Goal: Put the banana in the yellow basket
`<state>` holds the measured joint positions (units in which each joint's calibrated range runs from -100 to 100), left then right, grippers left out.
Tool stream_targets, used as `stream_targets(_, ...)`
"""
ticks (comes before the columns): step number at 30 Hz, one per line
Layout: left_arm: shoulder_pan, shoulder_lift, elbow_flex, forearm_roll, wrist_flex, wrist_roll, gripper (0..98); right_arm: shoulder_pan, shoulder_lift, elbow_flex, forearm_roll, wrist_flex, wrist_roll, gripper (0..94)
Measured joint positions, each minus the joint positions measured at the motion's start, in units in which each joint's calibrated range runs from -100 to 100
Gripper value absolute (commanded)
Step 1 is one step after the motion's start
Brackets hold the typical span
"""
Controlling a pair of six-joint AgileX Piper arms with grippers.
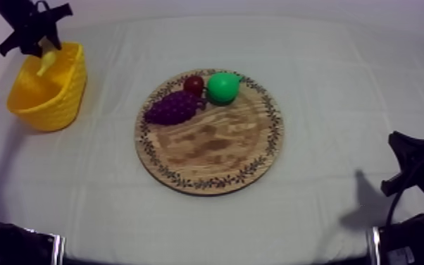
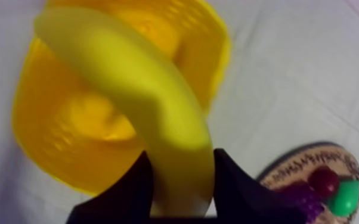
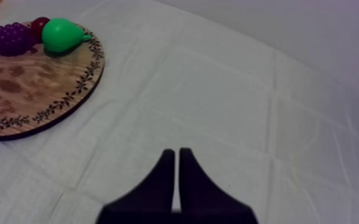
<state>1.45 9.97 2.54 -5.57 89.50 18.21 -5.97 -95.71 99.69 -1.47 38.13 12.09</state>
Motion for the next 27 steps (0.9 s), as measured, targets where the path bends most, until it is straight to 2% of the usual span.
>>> stream_targets(5,-4.0,4.5,2.2,0.06,-3.0,-0.9,31.1,0.0,0.0,0.0,0.0,0.0,0.0,0.5)
stream_targets(13,-7.4,10.8,3.3,1.13,-7.9,-2.6,35.4,0.0,0.0,0.0,0.0,0.0,0.2,0.5)
stream_targets(24,-8.1,17.0,3.3,2.27,-13.6,-4.6,36.6,0.0,0.0,0.0,0.0,0.0,0.0,0.5)
stream_targets(27,-8.0,16.9,4.3,2.47,-14.8,-4.8,43.9,0.0,0.0,0.0,0.0,0.0,0.0,0.5)
